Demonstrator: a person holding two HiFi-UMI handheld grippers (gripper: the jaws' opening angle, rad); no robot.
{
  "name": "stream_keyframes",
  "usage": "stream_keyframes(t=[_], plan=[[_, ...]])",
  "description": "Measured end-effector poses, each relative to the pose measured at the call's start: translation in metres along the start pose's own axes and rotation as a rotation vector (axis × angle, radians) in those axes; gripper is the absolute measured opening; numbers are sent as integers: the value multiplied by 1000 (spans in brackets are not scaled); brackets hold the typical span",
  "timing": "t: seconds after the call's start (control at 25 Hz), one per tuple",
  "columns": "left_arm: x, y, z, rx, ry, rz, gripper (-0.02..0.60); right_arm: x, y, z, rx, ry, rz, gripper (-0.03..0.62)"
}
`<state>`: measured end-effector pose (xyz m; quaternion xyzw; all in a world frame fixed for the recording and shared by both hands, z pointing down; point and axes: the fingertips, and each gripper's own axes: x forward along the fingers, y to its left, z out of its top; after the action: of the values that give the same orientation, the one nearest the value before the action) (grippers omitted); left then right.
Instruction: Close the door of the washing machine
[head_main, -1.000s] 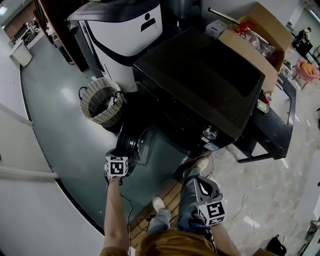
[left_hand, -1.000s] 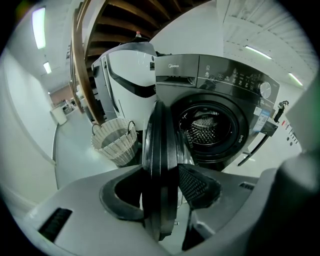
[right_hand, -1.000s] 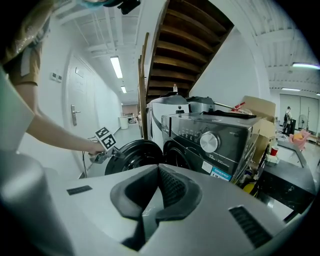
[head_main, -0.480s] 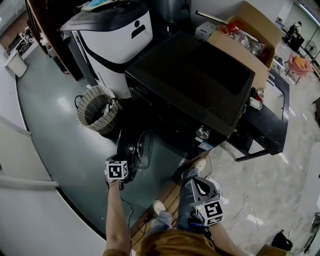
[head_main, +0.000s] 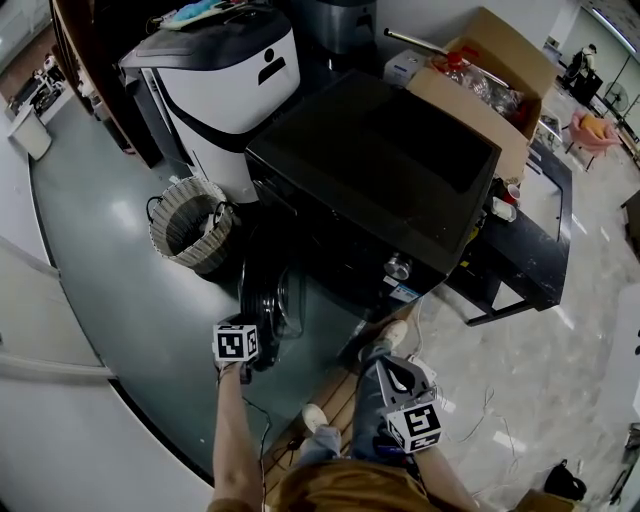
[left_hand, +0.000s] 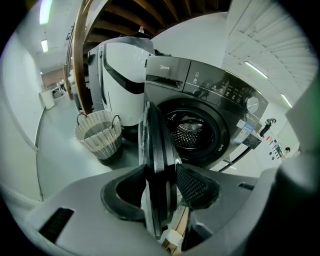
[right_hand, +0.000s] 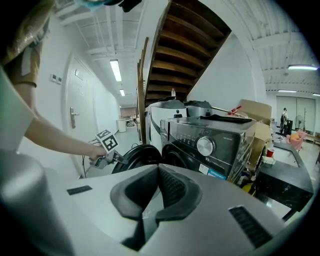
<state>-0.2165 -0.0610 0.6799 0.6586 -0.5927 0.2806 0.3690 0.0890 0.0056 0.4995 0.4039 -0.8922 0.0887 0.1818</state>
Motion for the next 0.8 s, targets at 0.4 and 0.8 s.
stream_keyframes(t=[0.4,0.8], plan=[[1,-19,1,-24,12,-33,209,-11,-13,2,13,-16,-40,12],[3,-39,5,-36,31,-59,199,-16,-17,2,21,-21,-50,12]])
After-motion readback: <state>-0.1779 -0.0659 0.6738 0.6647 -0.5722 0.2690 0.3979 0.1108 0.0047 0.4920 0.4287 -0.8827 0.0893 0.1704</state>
